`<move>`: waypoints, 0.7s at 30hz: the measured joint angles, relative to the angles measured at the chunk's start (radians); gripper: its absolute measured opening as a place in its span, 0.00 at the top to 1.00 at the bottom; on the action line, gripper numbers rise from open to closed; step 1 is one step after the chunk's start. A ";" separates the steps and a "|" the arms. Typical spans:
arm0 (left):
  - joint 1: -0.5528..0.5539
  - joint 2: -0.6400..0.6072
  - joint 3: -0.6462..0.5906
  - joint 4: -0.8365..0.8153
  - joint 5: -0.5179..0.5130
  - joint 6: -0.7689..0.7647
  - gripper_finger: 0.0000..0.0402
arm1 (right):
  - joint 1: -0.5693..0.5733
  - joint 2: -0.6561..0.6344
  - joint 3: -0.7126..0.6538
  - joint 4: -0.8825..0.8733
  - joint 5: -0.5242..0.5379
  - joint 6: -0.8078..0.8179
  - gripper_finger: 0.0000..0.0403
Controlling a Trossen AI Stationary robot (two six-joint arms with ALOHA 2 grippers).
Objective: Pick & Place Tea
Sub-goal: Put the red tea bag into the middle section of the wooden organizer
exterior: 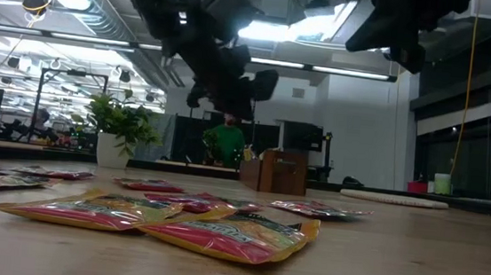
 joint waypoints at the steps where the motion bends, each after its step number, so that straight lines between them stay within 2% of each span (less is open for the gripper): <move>1: 0.008 -0.016 -0.005 -0.027 0.008 0.009 1.00 | 0.000 0.000 0.000 -0.001 0.010 0.000 0.98; 5: 0.062 -0.038 -0.014 -0.069 0.099 0.046 0.99 | 0.000 0.000 0.000 0.000 0.025 0.002 0.98; 9: 0.143 -0.005 -0.016 -0.087 0.240 0.014 1.00 | 0.000 0.000 0.000 0.000 0.025 0.003 0.98; 15: 0.232 0.010 -0.016 -0.083 0.378 -0.042 1.00 | 0.000 0.000 0.000 0.000 0.025 0.031 0.98; 21: 0.252 0.036 -0.016 -0.091 0.503 -0.118 1.00 | 0.000 0.000 0.000 0.001 0.045 0.031 0.98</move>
